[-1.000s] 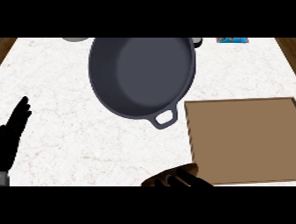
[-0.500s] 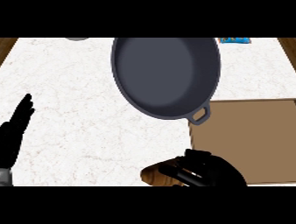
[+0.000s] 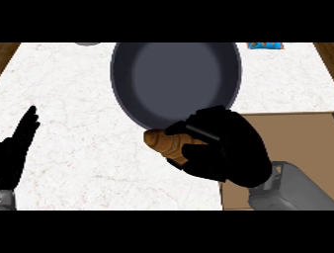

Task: Pick the croissant from the tray and place it in the pot

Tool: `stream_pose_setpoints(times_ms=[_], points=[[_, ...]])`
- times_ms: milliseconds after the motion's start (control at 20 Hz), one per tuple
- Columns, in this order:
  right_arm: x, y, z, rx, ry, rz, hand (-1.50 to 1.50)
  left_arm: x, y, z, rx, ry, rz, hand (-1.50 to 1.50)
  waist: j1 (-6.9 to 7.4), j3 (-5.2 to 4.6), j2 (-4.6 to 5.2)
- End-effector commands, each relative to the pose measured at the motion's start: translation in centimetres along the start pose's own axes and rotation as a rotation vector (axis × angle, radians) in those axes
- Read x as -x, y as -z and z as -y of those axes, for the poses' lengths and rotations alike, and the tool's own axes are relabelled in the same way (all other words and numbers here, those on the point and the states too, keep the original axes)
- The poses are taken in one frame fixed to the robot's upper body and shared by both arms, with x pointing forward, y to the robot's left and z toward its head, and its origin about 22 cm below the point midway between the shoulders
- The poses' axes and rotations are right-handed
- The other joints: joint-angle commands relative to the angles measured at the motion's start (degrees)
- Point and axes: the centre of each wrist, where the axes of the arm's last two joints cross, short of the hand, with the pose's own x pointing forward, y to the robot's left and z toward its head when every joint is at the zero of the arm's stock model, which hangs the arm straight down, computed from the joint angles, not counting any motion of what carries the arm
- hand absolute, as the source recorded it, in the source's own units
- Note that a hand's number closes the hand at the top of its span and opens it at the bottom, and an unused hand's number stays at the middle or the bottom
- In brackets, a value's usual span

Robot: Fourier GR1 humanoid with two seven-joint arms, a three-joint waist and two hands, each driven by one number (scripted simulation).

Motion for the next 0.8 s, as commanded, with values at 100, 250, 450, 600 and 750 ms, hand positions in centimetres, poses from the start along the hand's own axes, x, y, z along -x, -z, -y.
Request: stream_pose_setpoints(times_ms=[100,250,450,600,750], points=[[2.8,5.7,-2.2,-0.023,0.009,-0.005,1.50,0.4,0.2,-0.3,0.023,0.005,-0.005,0.00,0.26,-0.01,0.04],[5.3,7.2,-3.1,-0.069,-0.002,-0.022,1.50,0.0,0.9,0.1,0.012,-0.008,-0.005,0.00,0.28,-0.01,0.14],[6.5,8.8,-6.4,-0.110,-0.089,-0.007,1.50,1.6,-0.4,0.5,0.011,0.001,0.002,0.00,0.75,-0.02,0.20],[8.0,10.8,-6.7,-0.129,-0.206,0.010,1.50,0.5,-0.6,0.6,0.029,0.010,0.007,0.00,1.36,-0.01,0.29],[8.8,9.9,-9.1,-0.151,-0.052,-0.059,1.50,-1.1,1.5,0.0,0.025,0.013,0.032,0.00,1.93,-0.01,0.69]])
